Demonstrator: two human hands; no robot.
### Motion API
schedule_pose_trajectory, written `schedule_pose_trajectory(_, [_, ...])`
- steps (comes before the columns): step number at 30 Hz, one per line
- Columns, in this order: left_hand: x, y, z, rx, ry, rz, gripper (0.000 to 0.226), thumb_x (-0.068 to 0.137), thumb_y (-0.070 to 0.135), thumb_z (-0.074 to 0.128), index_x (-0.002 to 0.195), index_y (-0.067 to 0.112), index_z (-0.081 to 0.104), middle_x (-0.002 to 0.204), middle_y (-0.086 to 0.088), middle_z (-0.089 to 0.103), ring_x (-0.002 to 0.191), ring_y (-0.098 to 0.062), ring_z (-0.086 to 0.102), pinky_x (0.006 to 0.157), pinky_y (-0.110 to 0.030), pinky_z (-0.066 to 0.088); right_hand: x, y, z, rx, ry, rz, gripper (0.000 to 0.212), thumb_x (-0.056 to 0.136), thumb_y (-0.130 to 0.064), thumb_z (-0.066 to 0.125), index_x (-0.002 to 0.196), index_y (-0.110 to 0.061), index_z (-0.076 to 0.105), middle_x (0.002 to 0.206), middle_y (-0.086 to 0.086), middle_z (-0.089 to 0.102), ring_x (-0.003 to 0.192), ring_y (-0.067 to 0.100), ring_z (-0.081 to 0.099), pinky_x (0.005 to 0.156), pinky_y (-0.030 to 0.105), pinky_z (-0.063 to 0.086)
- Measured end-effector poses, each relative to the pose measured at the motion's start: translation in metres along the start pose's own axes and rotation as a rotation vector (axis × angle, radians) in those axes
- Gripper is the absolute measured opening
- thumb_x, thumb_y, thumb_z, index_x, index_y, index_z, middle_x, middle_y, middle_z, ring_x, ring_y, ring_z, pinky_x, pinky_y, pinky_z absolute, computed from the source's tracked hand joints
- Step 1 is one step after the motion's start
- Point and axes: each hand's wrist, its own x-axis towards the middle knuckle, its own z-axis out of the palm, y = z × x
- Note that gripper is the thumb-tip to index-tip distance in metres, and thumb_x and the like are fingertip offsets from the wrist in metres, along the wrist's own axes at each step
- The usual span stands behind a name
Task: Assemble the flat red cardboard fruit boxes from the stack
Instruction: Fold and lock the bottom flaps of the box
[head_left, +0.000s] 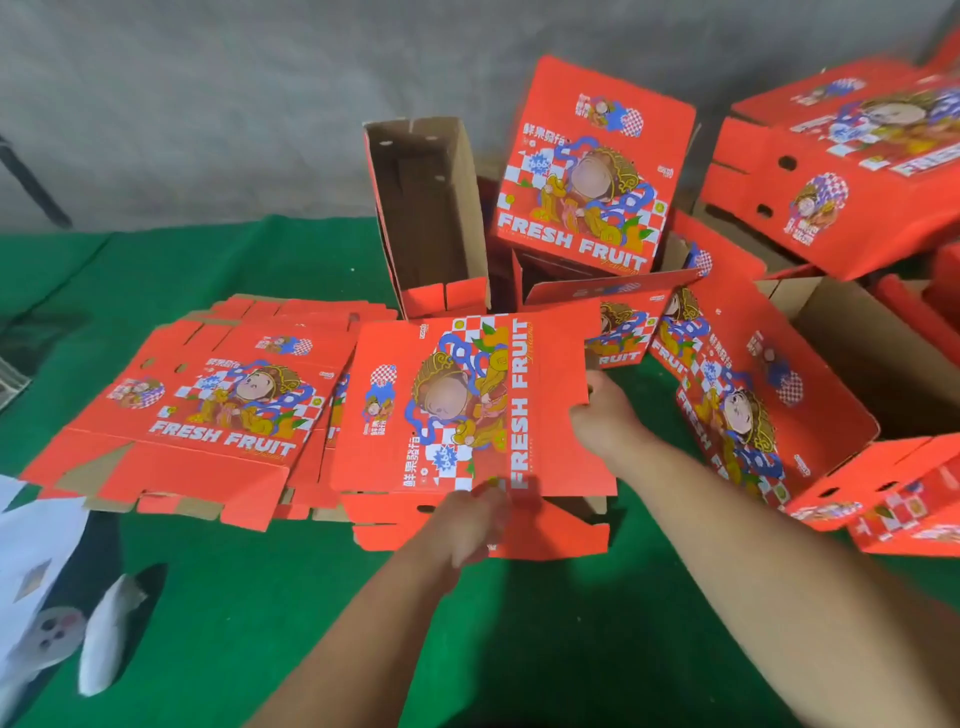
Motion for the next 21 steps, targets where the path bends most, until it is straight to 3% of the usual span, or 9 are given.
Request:
schedule_pose_trajectory(3, [0.003, 0.004, -0.015, 0.025, 0.045, 0.014, 0.026, 0.101, 0.035, 0.057, 0.104, 0.016, 0.074, 0.104, -0.002, 0.078, 0.087, -0.018, 0.067, 0.079, -0.033, 0.044, 0.008, 0.002, -0.010, -0.059, 0.003, -0.031, 0.032, 0.092, 0.001, 0.052, 0.116, -0.018, 0.062, 0.100, 0.004, 0.069, 0.086, 0.021, 0.066, 0.072, 0.030, 0.048])
schedule_pose_trajectory(6, [0.012, 0.001, -0.029, -0.016, 0.146, 0.188, 0.016, 0.101, 0.019, 0.060, 0.106, 0.012, 0.073, 0.086, -0.001, 0.070, 0.076, -0.018, 0.059, 0.068, -0.026, 0.045, 0.019, -0.005, -0.029, -0.119, -0.043, -0.066, 0.026, 0.092, -0.004, 0.058, 0.104, -0.027, 0.062, 0.098, 0.000, 0.071, 0.080, 0.015, 0.066, 0.061, 0.026, 0.046])
schedule_pose_trajectory(9, [0.021, 0.012, -0.039, -0.076, 0.274, 0.308, 0.021, 0.098, 0.008, 0.058, 0.108, 0.017, 0.073, 0.100, -0.001, 0.072, 0.085, -0.015, 0.062, 0.076, -0.026, 0.046, 0.029, -0.018, -0.067, -0.243, -0.055, -0.111, 0.033, 0.090, 0.004, 0.054, 0.106, -0.024, 0.063, 0.097, 0.005, 0.072, 0.081, 0.026, 0.070, 0.064, 0.030, 0.052])
schedule_pose_trajectory(11, [0.024, 0.022, -0.045, -0.083, 0.339, 0.402, 0.023, 0.095, 0.010, 0.060, 0.112, 0.020, 0.072, 0.102, 0.003, 0.072, 0.087, -0.012, 0.063, 0.077, -0.022, 0.048, 0.031, -0.030, -0.092, -0.360, -0.011, -0.147, 0.044, 0.087, 0.009, 0.051, 0.116, -0.022, 0.063, 0.098, 0.010, 0.071, 0.088, 0.038, 0.071, 0.070, 0.033, 0.052])
schedule_pose_trajectory(13, [0.020, 0.034, -0.050, -0.101, 0.380, 0.499, 0.030, 0.091, 0.010, 0.062, 0.119, 0.018, 0.069, 0.098, 0.002, 0.070, 0.086, -0.012, 0.065, 0.075, -0.019, 0.052, 0.028, -0.045, -0.106, -0.515, 0.057, -0.157, 0.049, 0.088, 0.002, 0.051, 0.126, -0.029, 0.059, 0.107, 0.005, 0.069, 0.103, 0.039, 0.068, 0.089, 0.039, 0.053])
schedule_pose_trajectory(15, [0.018, 0.049, -0.057, -0.052, 0.479, 0.625, 0.040, 0.084, 0.015, 0.065, 0.124, 0.010, 0.066, 0.100, -0.010, 0.067, 0.092, -0.024, 0.064, 0.085, -0.038, 0.057, 0.017, -0.059, -0.107, -0.653, 0.122, -0.186, 0.051, 0.093, -0.011, 0.050, 0.134, -0.041, 0.052, 0.112, -0.006, 0.067, 0.114, 0.032, 0.065, 0.105, 0.045, 0.044])
schedule_pose_trajectory(17, [0.015, 0.062, -0.065, 0.073, 0.590, 0.703, 0.060, 0.080, 0.032, 0.067, 0.136, 0.013, 0.061, 0.112, -0.015, 0.063, 0.105, -0.032, 0.060, 0.094, -0.047, 0.051, 0.005, -0.073, -0.099, -0.678, 0.155, -0.280, 0.048, 0.099, -0.018, 0.050, 0.138, -0.046, 0.047, 0.122, -0.008, 0.069, 0.125, 0.025, 0.061, 0.113, 0.046, 0.033])
schedule_pose_trajectory(19, [0.006, 0.073, -0.072, 0.166, 0.629, 0.747, 0.081, 0.079, 0.045, 0.069, 0.153, 0.024, 0.045, 0.126, 0.008, 0.052, 0.124, -0.024, 0.048, 0.107, -0.037, 0.038, -0.007, -0.086, -0.090, -0.666, 0.183, -0.382, 0.049, 0.102, -0.018, 0.051, 0.142, -0.046, 0.047, 0.125, -0.009, 0.070, 0.130, 0.022, 0.058, 0.117, 0.047, 0.024])
schedule_pose_trajectory(21, [0.001, 0.077, -0.083, 0.347, 0.672, 0.833, 0.092, 0.078, 0.047, 0.075, 0.158, 0.024, 0.036, 0.136, 0.010, 0.044, 0.131, -0.014, 0.037, 0.111, -0.027, 0.023, -0.019, -0.097, -0.083, -0.631, 0.205, -0.467, 0.051, 0.102, -0.013, 0.052, 0.141, -0.045, 0.051, 0.102, -0.017, 0.069, 0.121, 0.018, 0.059, 0.115, 0.047, 0.022])
